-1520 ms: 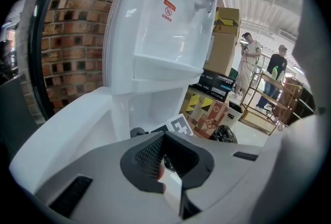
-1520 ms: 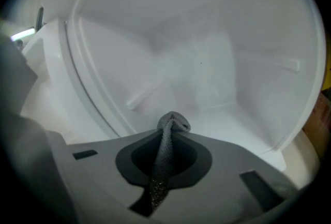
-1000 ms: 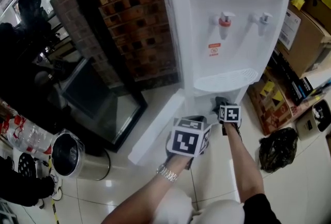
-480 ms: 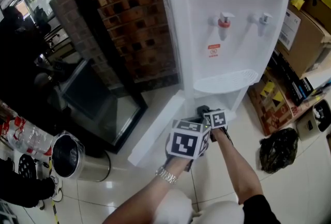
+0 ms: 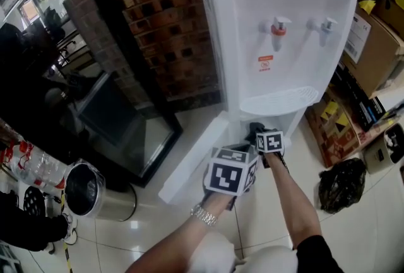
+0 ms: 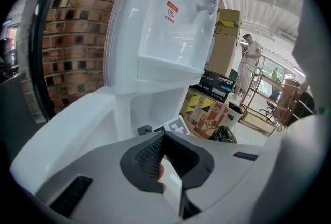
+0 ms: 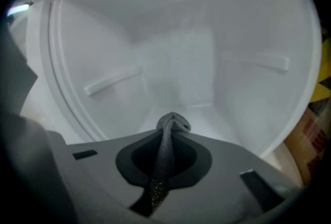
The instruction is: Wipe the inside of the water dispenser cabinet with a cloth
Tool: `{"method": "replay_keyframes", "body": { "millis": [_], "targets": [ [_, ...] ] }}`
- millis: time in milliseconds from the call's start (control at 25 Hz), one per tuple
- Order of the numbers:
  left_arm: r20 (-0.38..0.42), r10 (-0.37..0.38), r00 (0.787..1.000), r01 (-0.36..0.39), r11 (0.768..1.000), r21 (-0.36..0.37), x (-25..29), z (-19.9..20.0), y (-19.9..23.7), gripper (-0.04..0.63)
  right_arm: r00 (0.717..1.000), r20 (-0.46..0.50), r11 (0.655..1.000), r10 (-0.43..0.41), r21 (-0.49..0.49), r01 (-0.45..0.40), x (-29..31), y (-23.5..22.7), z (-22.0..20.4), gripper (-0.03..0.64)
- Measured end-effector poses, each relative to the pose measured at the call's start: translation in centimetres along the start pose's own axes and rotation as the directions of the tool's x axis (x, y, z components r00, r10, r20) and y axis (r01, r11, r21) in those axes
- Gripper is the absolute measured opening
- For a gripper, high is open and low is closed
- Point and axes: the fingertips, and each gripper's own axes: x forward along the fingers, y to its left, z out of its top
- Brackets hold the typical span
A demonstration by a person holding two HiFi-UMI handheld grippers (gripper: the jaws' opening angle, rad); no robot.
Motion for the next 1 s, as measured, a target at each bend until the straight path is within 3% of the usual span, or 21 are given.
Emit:
{"method": "replay_keyframes", "body": {
  "millis": [280,400,560,680,800,1000],
  "targets": [
    [-0.012,-0.009,1.0,0.009,1.0,0.002,0.5,-0.6,-0.5,0.005,0.982,-0.007,0.978,-0.19,0.086,0.19,-2.6,-8.7,-1.4,0.012],
    [-0.002,-0.007,1.0,0.007,1.0,0.003,0.9,-0.4,-0.4,0.005,0.976,0.044,0.969,-0.214,0.133,0.207,-4.1,-9.9,-0.8,0.012],
    [-0.019,-0.006,1.0,0.005,0.999,-0.034,1.7,-1.0,-0.6,0.005,0.976,0.104,0.979,-0.192,0.096,0.182,-6.2,-7.6,0.2,0.012],
    [-0.027,0.012,1.0,-0.014,0.998,-0.065,1.6,-0.7,-1.7,0.005,0.974,0.141,0.978,-0.175,0.139,0.156,-9.8,-5.4,0.9,0.012],
    [0.0,0.008,1.0,-0.008,0.997,-0.075,-0.7,2.2,-3.8,0.005,0.98,0.123,0.979,-0.157,0.149,0.138,-15.0,-2.4,1.9,0.012],
    [-0.043,-0.083,0.996,0.083,0.997,0.005,-6.3,10.6,-8.6,0.005,0.974,0.088,0.965,-0.208,0.178,0.191,-27.6,-0.4,6.1,0.012]
  ]
}}
